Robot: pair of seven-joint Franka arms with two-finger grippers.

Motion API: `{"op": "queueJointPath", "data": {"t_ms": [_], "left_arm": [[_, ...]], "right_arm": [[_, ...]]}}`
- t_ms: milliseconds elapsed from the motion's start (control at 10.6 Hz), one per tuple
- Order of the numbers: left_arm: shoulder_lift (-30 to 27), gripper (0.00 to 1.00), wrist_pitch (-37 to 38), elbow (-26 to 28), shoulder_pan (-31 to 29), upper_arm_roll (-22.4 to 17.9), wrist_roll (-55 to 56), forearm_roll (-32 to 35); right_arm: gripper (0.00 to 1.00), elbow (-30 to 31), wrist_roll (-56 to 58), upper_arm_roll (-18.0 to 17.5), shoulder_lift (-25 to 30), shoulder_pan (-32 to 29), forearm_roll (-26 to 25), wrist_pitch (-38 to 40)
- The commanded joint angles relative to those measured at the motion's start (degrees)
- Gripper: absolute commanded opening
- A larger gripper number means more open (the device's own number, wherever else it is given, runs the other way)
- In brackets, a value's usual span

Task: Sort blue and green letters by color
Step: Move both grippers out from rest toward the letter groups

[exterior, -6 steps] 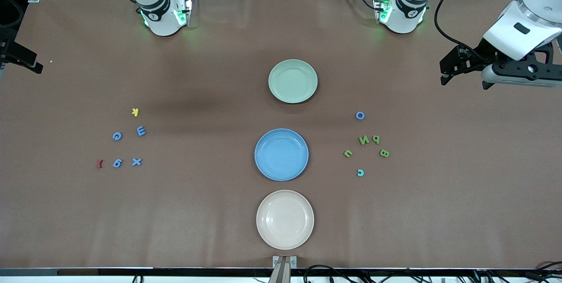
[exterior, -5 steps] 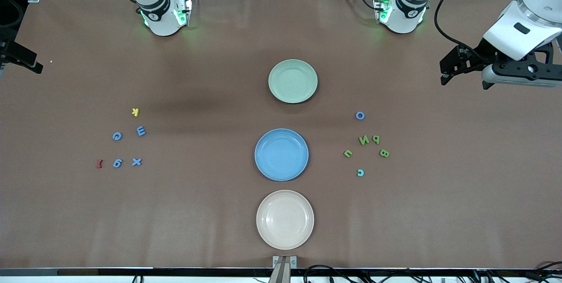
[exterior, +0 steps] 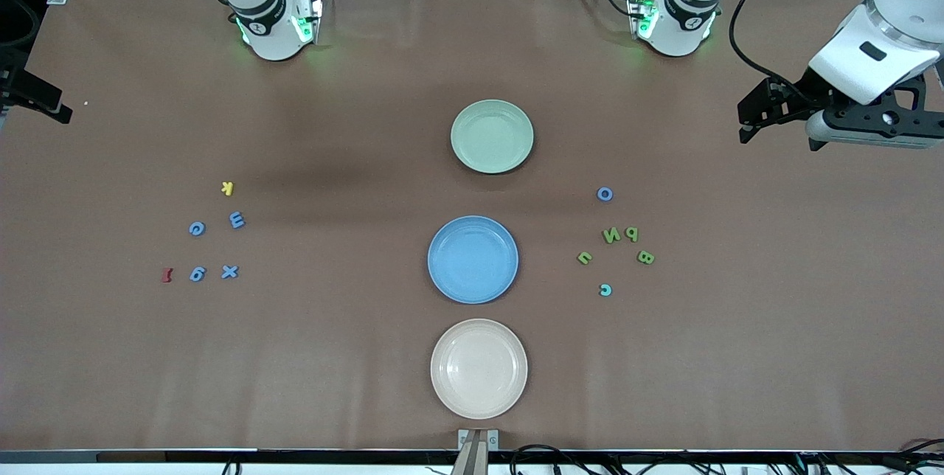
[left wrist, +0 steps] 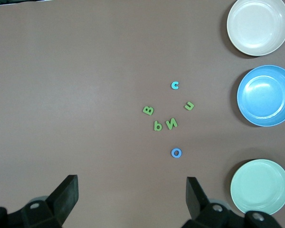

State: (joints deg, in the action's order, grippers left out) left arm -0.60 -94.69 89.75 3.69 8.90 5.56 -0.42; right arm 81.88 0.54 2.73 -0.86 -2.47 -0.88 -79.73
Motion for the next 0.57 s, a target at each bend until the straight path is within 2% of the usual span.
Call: {"op": "queueJointPath", "data": {"t_ms": [0,283,472], "left_arm": [[0.1,1.00,0.6,0.0,-0.4,0.3,-0.5,1.3],[0.2,1.00,0.6,0.0,-0.4,0.3,-0.4,1.3],[0.2,1.00,0.6,0.1,-0.4,0.3,-0.4,1.2]], "right_arm": [[1.00,-0.4,-0.2,-0.1,-1.0,0.1,-0.2,0.4],[1.00,-0.1,-0.2,-0.1,-2.6,0.2,0.3,-0.4],[1.00,3.9,-0.2,-0.1,-3.4,2.4,0.7,-4.1]]}}
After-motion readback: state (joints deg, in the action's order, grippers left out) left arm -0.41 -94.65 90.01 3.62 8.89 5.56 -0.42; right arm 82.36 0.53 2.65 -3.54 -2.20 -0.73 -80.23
